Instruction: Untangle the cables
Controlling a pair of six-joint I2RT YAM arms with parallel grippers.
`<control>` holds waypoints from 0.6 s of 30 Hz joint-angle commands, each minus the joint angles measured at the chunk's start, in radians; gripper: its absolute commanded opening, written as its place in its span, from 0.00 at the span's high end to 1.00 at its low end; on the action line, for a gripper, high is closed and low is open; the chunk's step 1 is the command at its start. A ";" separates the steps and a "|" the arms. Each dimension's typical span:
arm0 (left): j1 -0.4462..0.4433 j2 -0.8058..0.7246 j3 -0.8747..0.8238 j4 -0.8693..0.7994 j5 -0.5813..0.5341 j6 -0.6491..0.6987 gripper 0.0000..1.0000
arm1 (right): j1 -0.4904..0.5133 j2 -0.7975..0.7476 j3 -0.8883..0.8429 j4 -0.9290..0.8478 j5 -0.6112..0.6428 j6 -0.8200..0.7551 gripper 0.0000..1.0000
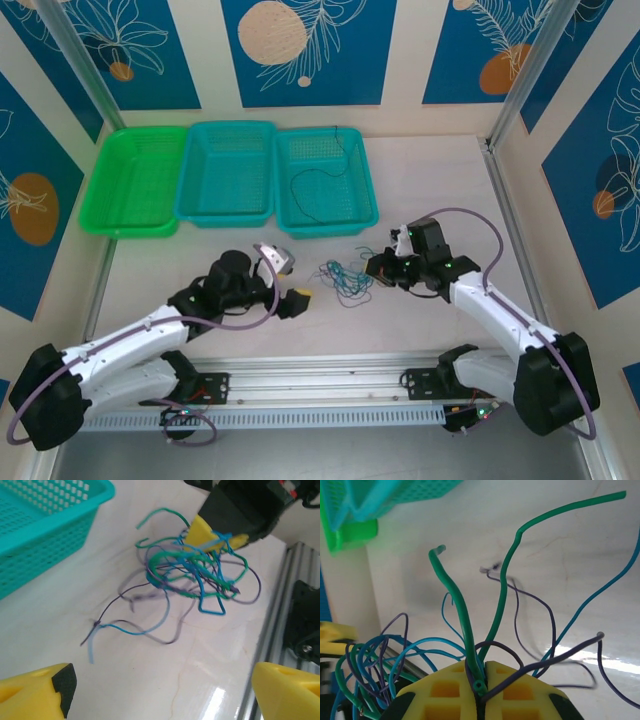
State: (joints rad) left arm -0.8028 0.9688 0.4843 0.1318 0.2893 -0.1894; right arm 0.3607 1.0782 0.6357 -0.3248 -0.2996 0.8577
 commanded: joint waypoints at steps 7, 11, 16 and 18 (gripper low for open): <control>-0.179 0.171 -0.049 0.447 0.076 0.012 0.08 | 0.035 -0.216 -0.061 -0.003 0.208 0.537 1.00; -0.241 0.339 -0.001 0.548 0.036 0.008 0.09 | 0.043 -0.232 -0.027 -0.079 0.253 0.643 1.00; -0.296 0.575 0.070 0.739 -0.081 0.040 0.07 | 0.047 -0.232 0.015 -0.132 0.276 0.741 1.00; -0.300 0.667 0.106 0.815 -0.099 0.051 0.06 | 0.048 -0.230 0.027 -0.146 0.283 0.775 1.00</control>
State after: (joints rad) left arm -1.0904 1.5620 0.5335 0.7551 0.2535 -0.1715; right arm 0.4011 0.8581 0.6109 -0.4236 -0.0517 1.5249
